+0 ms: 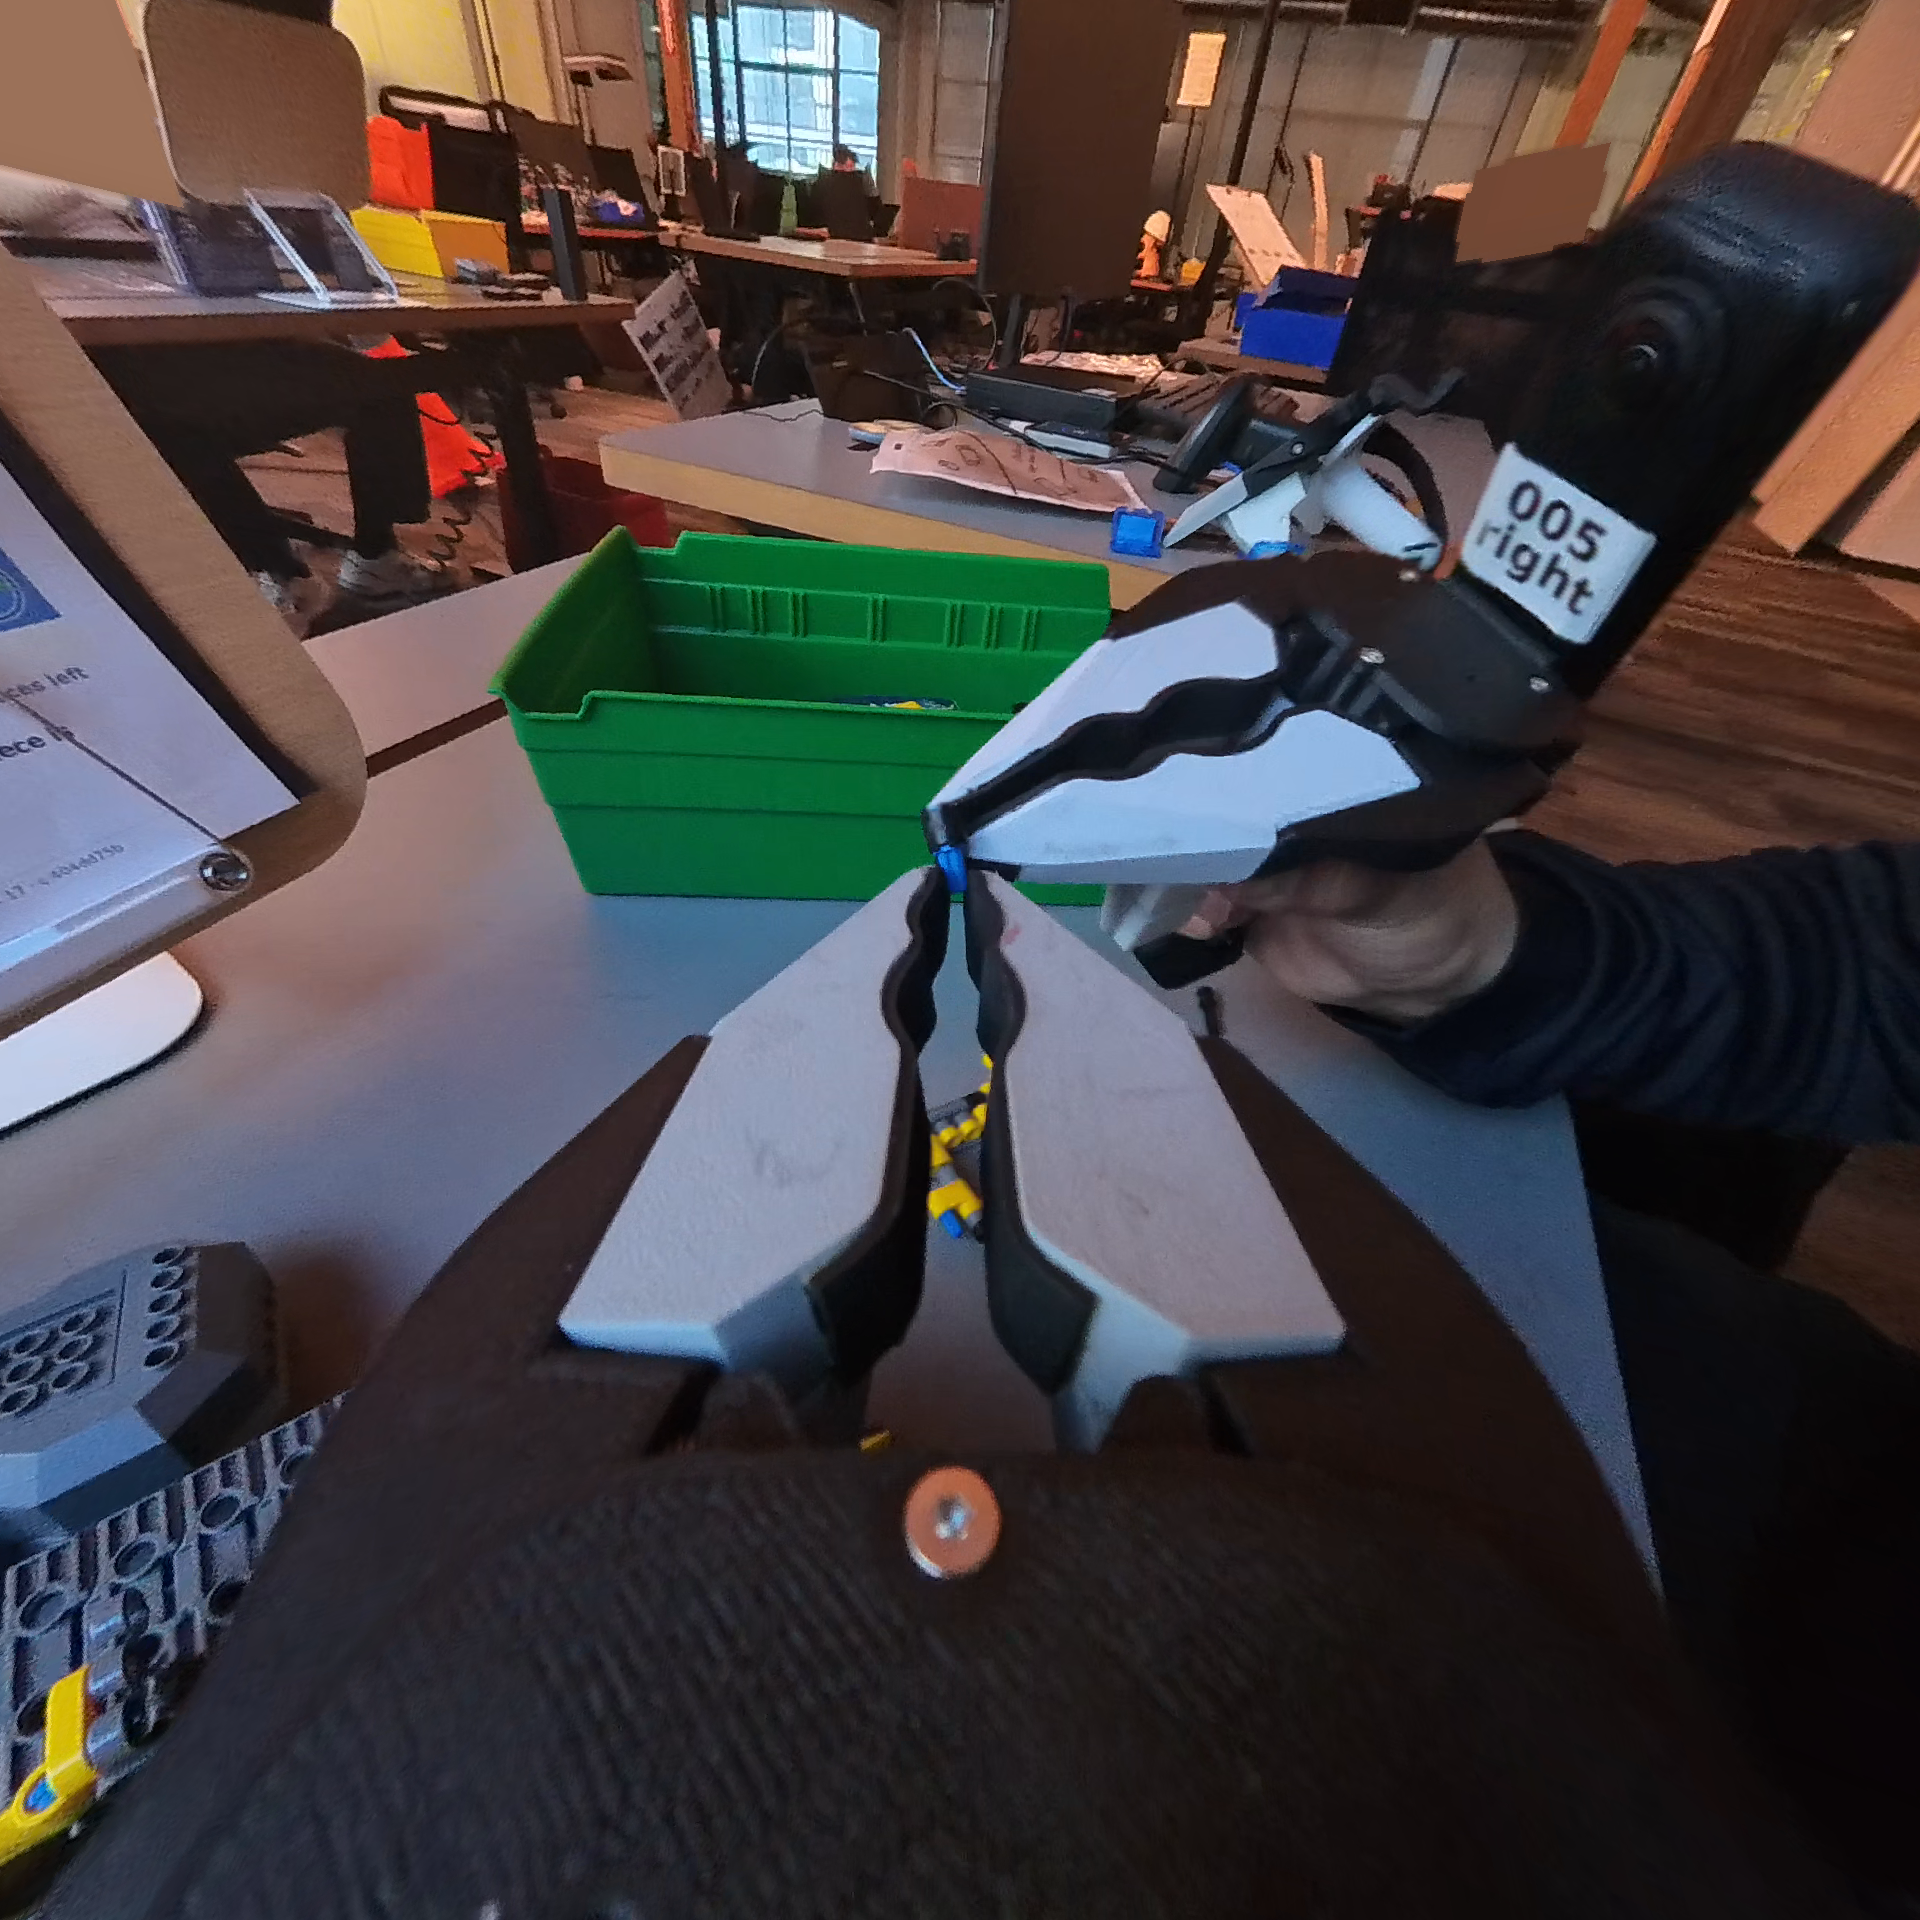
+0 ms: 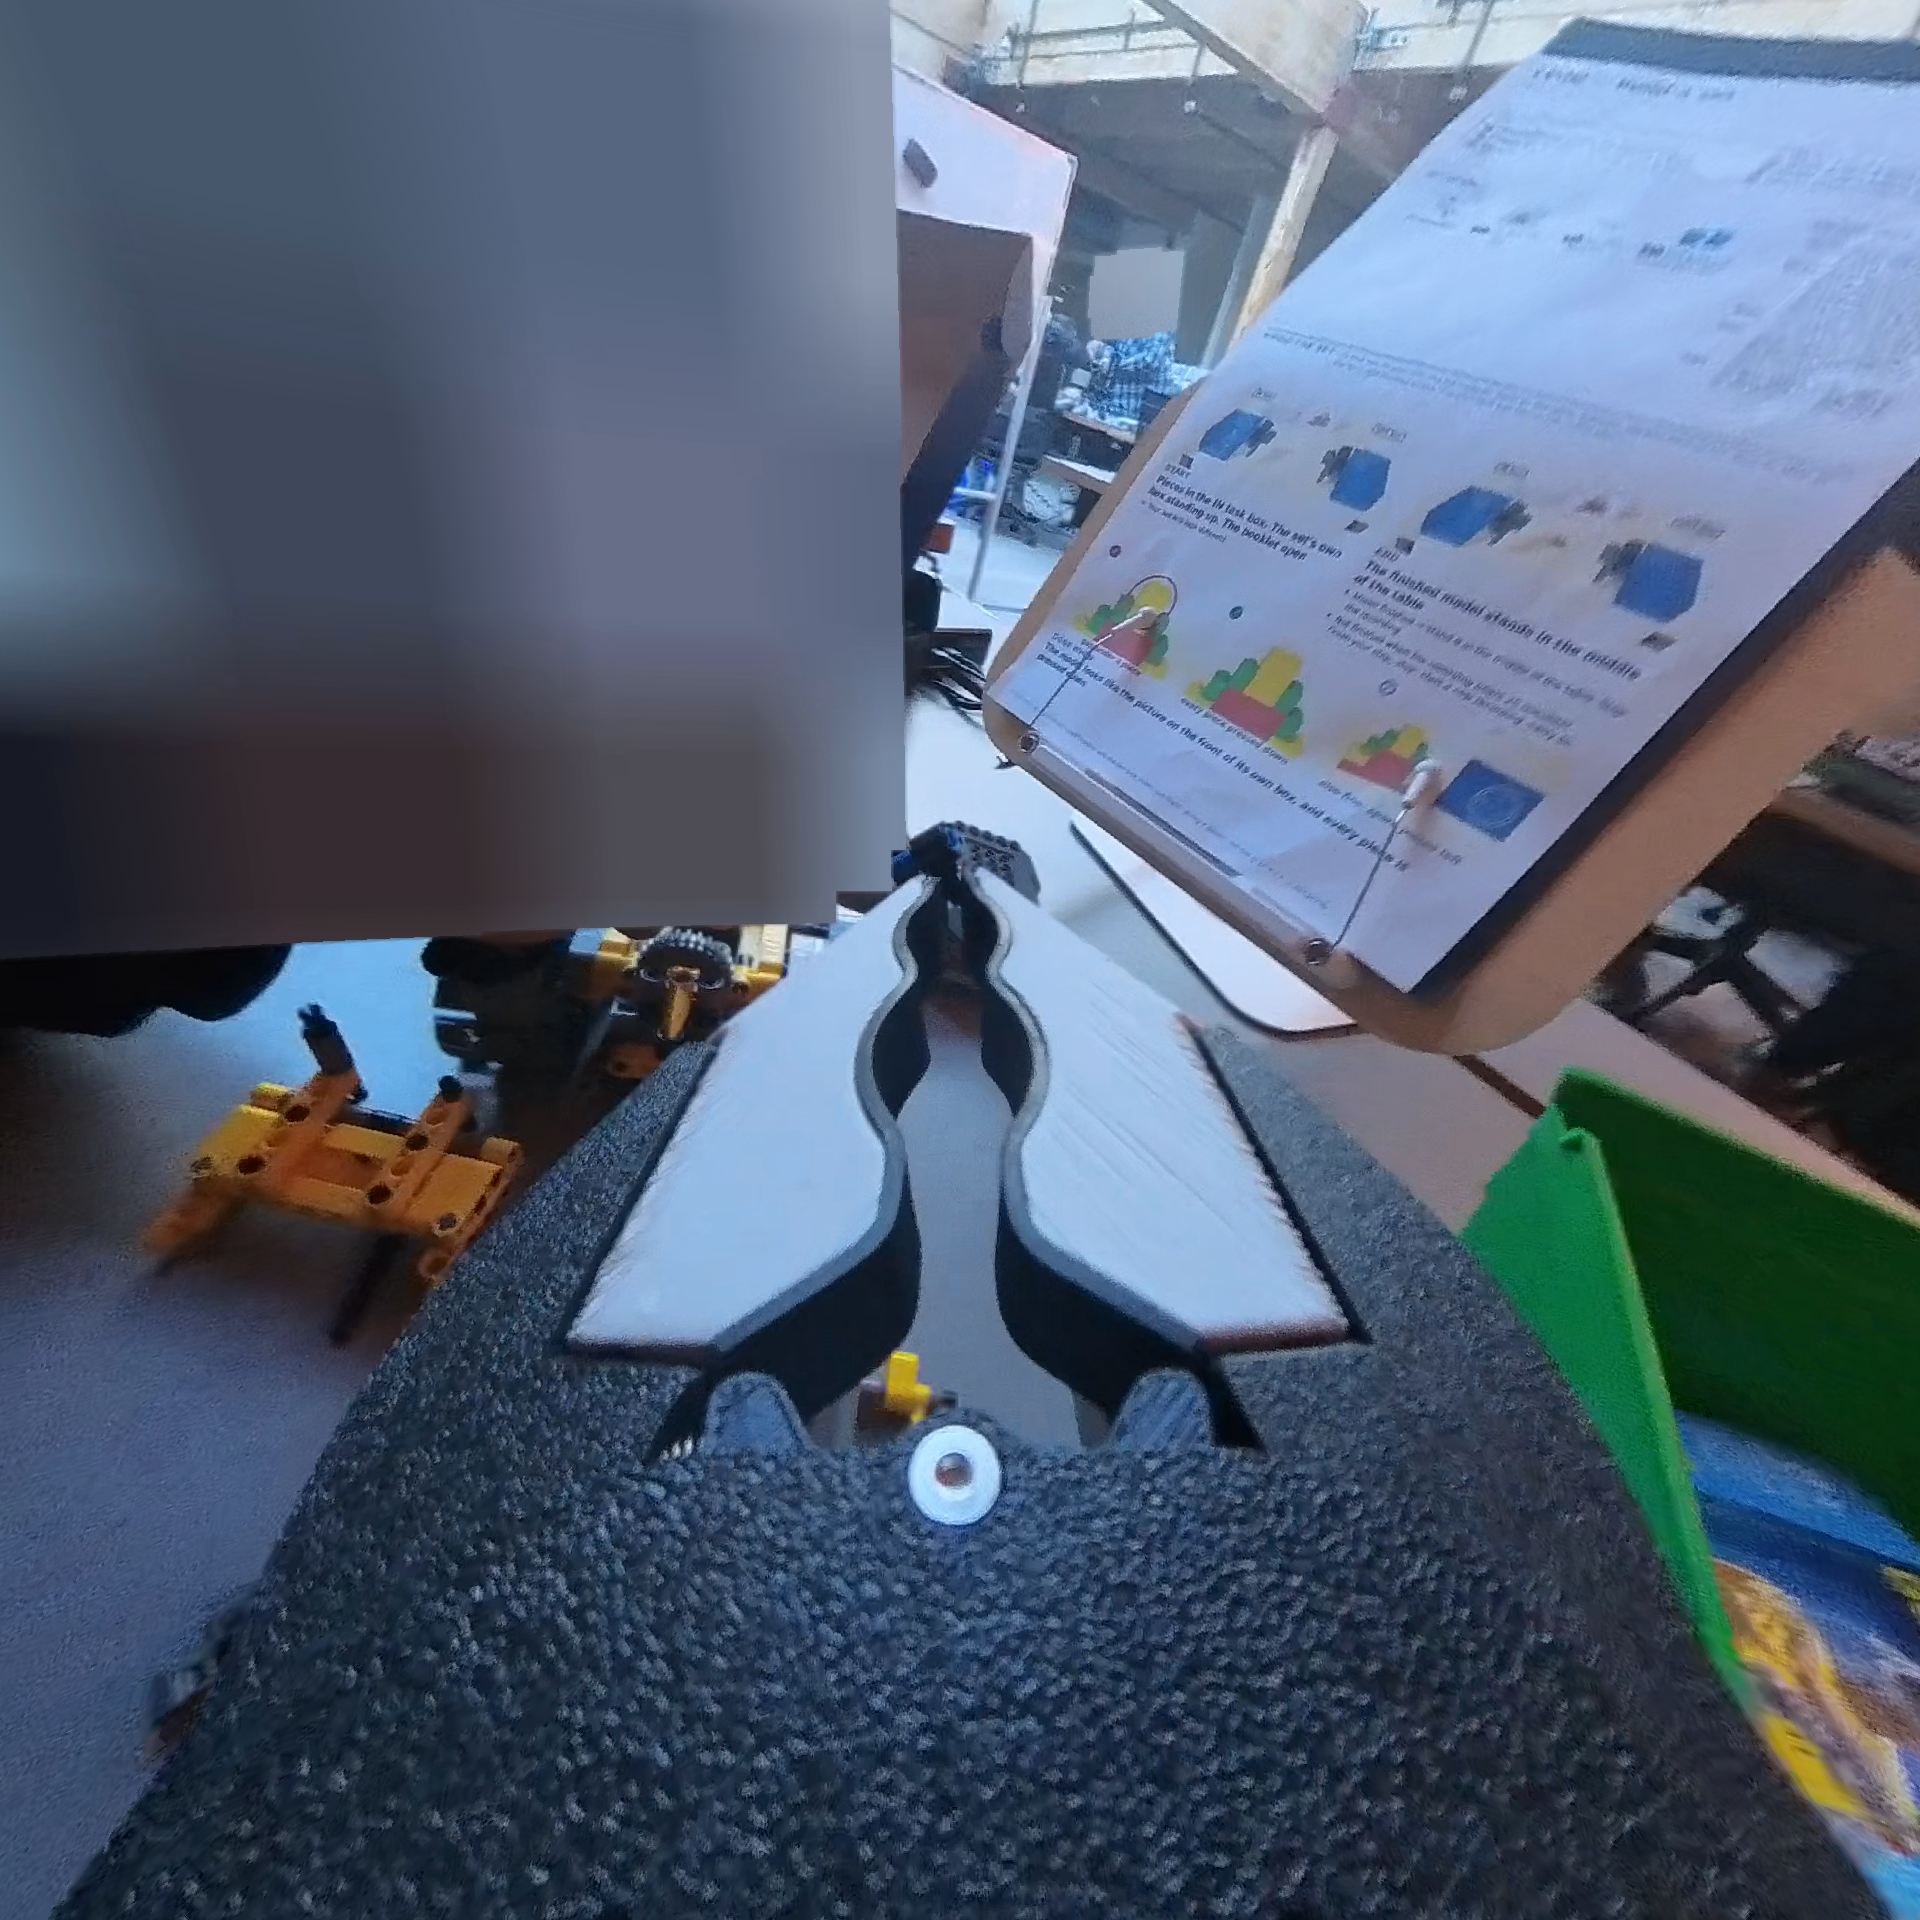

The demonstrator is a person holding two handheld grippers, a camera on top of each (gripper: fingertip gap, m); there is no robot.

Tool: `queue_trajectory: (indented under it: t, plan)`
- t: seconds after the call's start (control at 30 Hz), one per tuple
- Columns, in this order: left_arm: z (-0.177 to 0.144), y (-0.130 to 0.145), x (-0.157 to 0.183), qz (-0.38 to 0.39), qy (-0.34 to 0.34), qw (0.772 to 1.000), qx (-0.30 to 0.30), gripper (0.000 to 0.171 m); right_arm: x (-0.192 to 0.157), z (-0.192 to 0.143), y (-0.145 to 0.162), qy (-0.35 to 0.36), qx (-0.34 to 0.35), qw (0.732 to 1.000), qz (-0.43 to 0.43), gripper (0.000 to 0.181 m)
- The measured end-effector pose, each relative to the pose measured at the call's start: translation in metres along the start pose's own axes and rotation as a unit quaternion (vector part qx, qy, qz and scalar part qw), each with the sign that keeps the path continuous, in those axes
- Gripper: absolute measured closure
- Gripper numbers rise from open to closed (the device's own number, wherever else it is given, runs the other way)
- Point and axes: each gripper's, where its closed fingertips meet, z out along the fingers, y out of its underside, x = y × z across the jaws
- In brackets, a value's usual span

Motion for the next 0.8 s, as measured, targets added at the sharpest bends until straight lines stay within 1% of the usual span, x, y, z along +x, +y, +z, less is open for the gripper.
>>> queue_trajectory:
  t: [0.2, 0.23, 0.3, 0.37, 0.47, 0.63, 0.7, 0.73, 0.8]
  plan:
    - [0.001, 0.000, -0.003, 0.008, -0.007, 1.000, 0.003, 0.170, 0.001, 0.002, 0.004, -0.041, 0.016, 0.994, 0.101, 0.181]
    - [0.002, 0.001, -0.003, 0.012, -0.009, 1.000, 0.000, 0.170, 0.001, 0.002, 0.005, -0.043, 0.015, 0.994, 0.096, 0.181]
    - [0.007, 0.008, -0.003, 0.007, -0.008, 1.000, -0.025, 0.170, 0.001, 0.000, 0.013, -0.034, -0.002, 0.998, 0.054, 0.181]
    - [0.009, 0.012, 0.000, -0.007, 0.003, 0.999, -0.031, 0.170, 0.001, -0.002, 0.017, -0.023, -0.007, 1.000, -0.008, 0.181]
    - [0.011, 0.016, 0.002, -0.016, 0.014, 0.999, -0.029, 0.170, 0.000, -0.005, 0.020, -0.012, -0.025, 0.995, -0.099, 0.181]
    - [0.012, 0.018, 0.003, -0.003, 0.016, 0.999, -0.034, 0.170, -0.002, -0.005, 0.022, -0.005, -0.040, 0.988, -0.146, 0.181]
    - [0.012, 0.021, 0.002, 0.027, 0.003, 0.999, -0.044, 0.170, -0.002, -0.005, 0.025, -0.007, -0.047, 0.987, -0.151, 0.181]
    - [0.012, 0.022, 0.001, 0.053, -0.010, 0.997, -0.049, 0.169, -0.002, -0.004, 0.027, -0.010, -0.051, 0.988, -0.146, 0.181]
    - [0.011, 0.021, 0.000, 0.137, -0.045, 0.988, -0.054, 0.169, -0.002, -0.004, 0.027, -0.021, -0.048, 0.993, -0.101, 0.181]
